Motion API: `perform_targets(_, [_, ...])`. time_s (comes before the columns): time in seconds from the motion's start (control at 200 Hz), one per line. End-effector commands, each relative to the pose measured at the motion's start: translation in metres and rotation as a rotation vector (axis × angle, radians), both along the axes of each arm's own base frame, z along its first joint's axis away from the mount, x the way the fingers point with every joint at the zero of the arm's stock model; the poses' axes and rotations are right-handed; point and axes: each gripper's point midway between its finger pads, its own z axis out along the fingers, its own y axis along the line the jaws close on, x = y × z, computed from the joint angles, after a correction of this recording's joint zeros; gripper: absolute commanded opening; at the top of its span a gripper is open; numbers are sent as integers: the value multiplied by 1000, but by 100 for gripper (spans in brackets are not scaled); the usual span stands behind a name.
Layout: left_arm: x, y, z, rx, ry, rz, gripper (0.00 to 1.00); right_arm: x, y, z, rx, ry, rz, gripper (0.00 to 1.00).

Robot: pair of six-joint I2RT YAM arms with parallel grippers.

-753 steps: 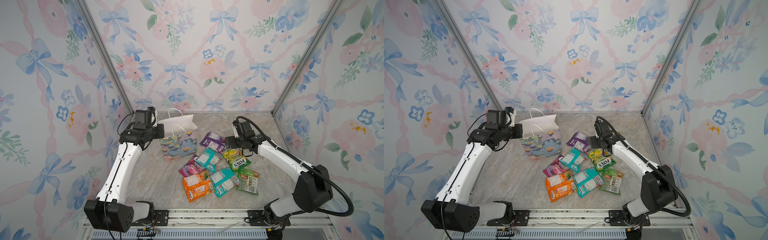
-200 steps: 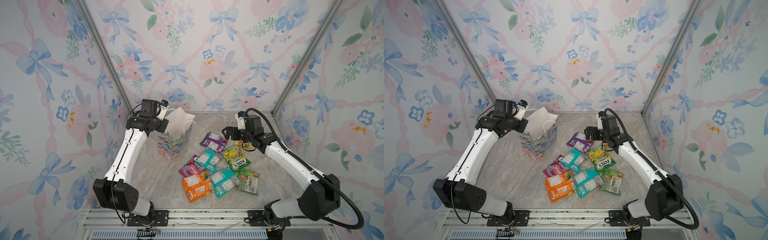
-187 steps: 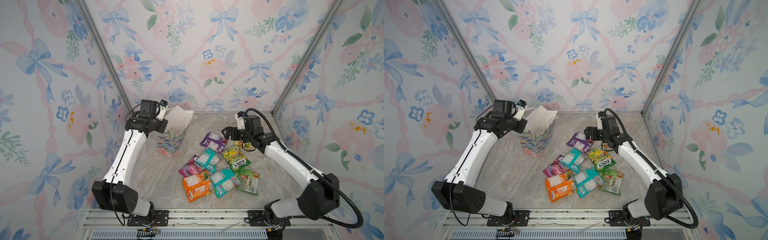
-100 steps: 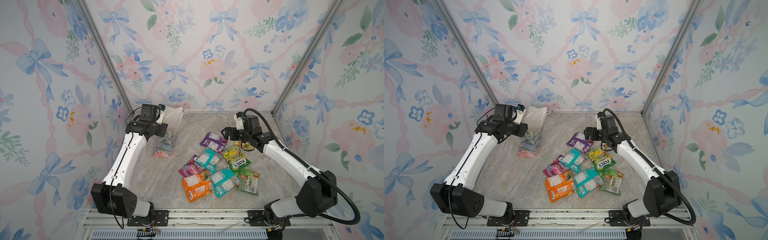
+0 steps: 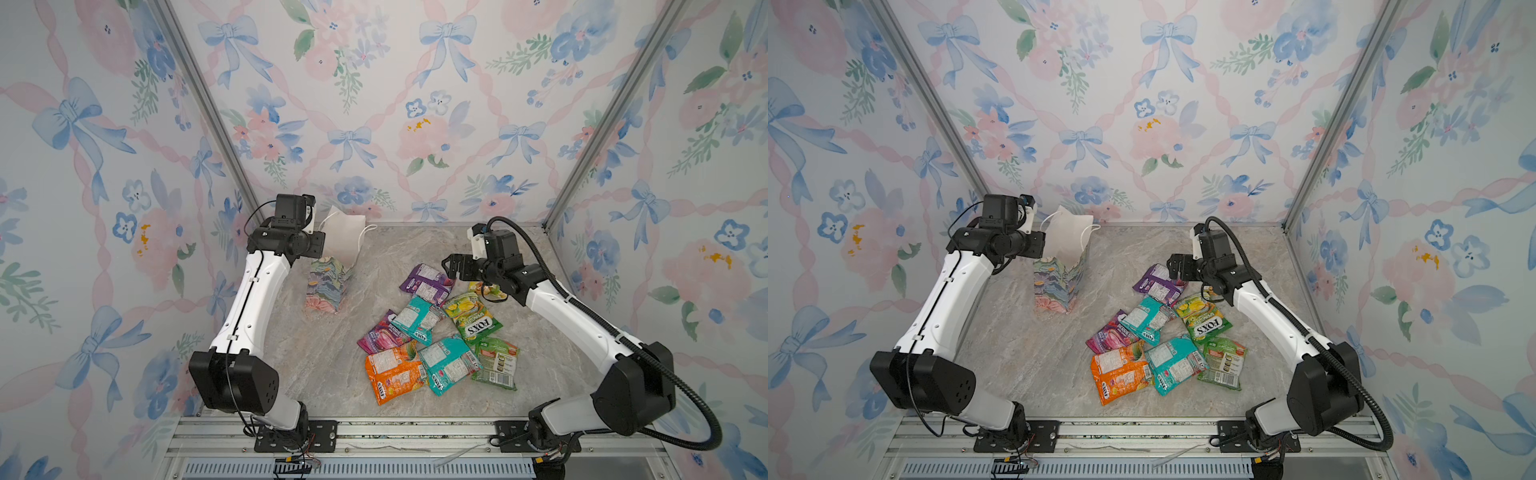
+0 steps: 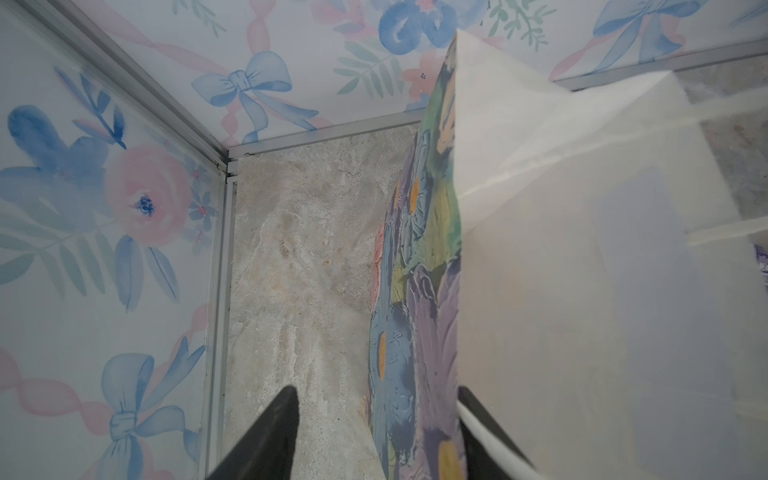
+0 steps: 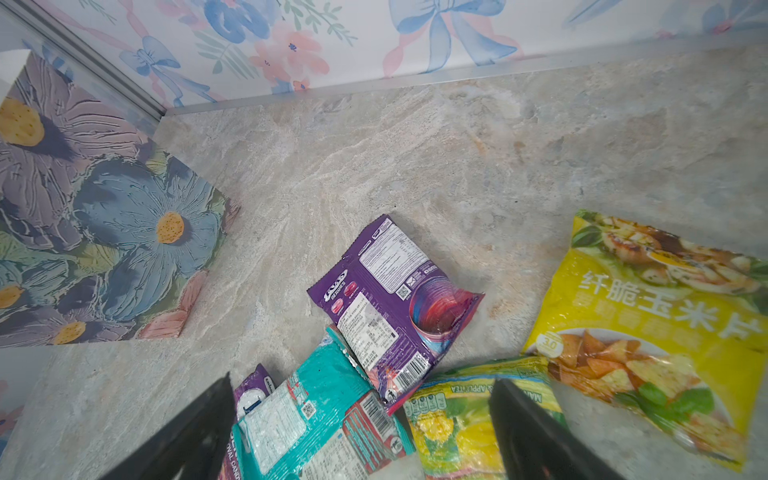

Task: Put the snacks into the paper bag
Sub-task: 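Stand the paper bag upright with the left gripper, opening faces up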

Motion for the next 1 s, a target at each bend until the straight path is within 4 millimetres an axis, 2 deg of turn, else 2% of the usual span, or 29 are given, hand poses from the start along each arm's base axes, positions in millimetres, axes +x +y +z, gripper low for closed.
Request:
perform_targets(0.0, [4,-1,7,-54,-12,6,61,-4,-1,6,-7,-13,-1,97])
perform_targets(0.12, [7,-7,13,-102,-22,-27,61,-5,-1,5,-13,-10,2,97])
perform_targets(0.29, [13,7,0,-85,9,19,60,-6,-4,6,-22,-15,-2,97])
perform_targets(0.595, [13,34,-6,-29,21,106,60,-7,-7,6,-33,-17,-7,97])
perform_targets(0.84, [9,39,-6,-11,28,128,59,-6,-5,6,-26,-12,-3,98])
perform_targets(0.995, [12,40,-17,-20,56,124,56,-5,-4,5,-21,-8,-2,98])
